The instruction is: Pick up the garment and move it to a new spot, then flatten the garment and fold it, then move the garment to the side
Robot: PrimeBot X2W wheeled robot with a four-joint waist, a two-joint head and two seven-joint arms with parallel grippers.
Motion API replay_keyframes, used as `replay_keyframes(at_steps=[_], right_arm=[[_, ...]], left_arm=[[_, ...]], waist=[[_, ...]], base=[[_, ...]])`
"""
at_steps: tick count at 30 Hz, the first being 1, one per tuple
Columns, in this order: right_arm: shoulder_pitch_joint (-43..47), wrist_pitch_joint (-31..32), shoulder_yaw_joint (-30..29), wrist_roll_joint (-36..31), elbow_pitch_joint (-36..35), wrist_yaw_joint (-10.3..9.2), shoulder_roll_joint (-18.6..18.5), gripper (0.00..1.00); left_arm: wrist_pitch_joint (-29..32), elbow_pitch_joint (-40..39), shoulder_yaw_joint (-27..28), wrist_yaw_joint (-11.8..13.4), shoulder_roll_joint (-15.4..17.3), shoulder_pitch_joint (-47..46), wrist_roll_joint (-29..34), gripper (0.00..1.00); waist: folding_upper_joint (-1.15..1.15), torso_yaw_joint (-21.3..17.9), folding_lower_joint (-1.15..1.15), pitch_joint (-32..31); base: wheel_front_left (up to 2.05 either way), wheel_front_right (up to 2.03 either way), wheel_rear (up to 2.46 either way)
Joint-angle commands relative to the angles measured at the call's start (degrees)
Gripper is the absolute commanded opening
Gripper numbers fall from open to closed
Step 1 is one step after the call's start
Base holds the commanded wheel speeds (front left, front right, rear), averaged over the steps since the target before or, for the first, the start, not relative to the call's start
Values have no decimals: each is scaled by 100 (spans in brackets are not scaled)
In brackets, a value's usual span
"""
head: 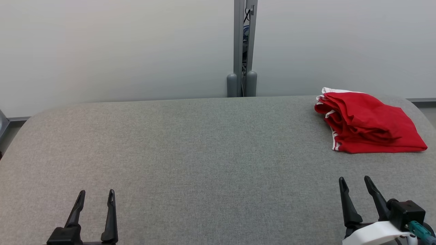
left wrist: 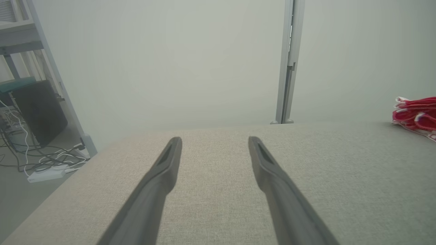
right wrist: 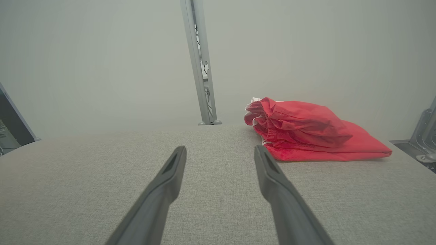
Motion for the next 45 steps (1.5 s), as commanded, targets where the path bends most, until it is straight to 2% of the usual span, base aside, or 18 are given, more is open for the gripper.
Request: replay_keyframes(at_steps=[1,8,9,13,22,45], right_arm=[[-51,-3,-2,25,0,-2,-17,100],[-69,-2,2,38,11,-2,-17,100],[1,0,9,10,28,-1,2,0],[132,33,-3,59,219,-1,63,0],[-145,446,-236,1103,294,-1,52,0],[-623,1153,-596,3050,410,-1,17,0]], left_arm=[[-24,-43,17,20,12,23,-29,100],[-24,-143,22,-11,7,53,-35,100],[2,-105,-1,-9,-8,7,-34,0],[58,123,-2,-12,-86,62,-88,0],[256,317,-20,-94,-94,-285,-1277,0],[549,632,-119,-247,-109,-892,-3464,0]], waist=[[0,3,0,7],[0,24,0,28],[0,22,0,28],[0,20,0,32],[0,26,0,71],[0,41,0,157]], base=[[0,0,0],[0,0,0],[0,0,0],[0,0,0],[0,0,0],[0,0,0]])
